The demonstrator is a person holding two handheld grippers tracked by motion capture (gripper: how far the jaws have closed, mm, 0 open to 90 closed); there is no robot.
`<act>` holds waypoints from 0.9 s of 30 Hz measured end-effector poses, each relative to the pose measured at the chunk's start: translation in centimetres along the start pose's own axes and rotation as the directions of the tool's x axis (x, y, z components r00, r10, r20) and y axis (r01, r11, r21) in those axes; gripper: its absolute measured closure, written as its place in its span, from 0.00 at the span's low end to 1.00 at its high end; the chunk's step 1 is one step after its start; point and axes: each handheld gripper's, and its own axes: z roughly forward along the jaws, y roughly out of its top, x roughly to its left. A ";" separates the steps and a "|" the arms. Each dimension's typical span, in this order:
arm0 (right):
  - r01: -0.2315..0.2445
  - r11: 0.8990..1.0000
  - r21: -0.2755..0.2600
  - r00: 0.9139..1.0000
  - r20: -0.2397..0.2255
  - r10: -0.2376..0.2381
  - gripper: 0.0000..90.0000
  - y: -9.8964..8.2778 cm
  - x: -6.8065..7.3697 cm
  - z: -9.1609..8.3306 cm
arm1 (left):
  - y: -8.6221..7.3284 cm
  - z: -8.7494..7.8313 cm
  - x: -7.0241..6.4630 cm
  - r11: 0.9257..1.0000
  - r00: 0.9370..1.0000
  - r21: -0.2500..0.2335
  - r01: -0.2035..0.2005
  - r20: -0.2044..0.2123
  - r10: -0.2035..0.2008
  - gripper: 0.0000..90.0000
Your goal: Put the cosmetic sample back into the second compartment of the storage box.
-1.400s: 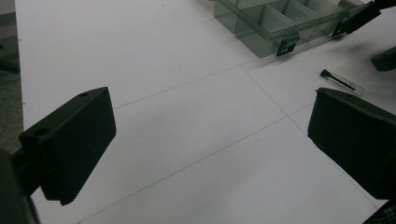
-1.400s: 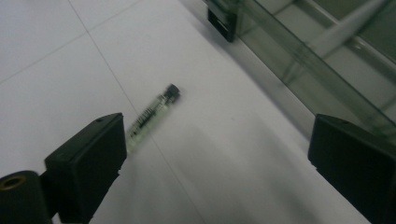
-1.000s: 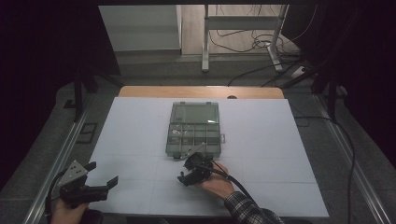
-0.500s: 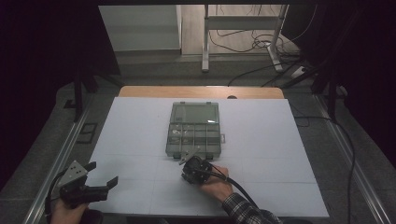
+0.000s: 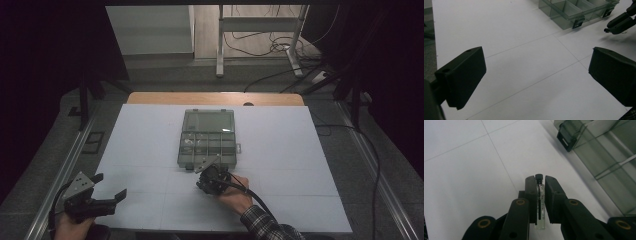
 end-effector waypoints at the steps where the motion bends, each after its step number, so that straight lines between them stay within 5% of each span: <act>1: -0.003 1.000 -0.005 1.000 -0.001 0.003 0.90 0.0 -0.1 -0.1 | 0.0 0.0 0.0 1.000 1.000 0.000 -0.001 -0.001 0.001 0.02; 27: -0.056 0.993 -0.100 0.998 0.002 0.057 0.90 0.1 -2.6 -2.3 | 0.0 0.1 0.0 1.000 1.000 0.003 -0.004 0.002 0.004 0.02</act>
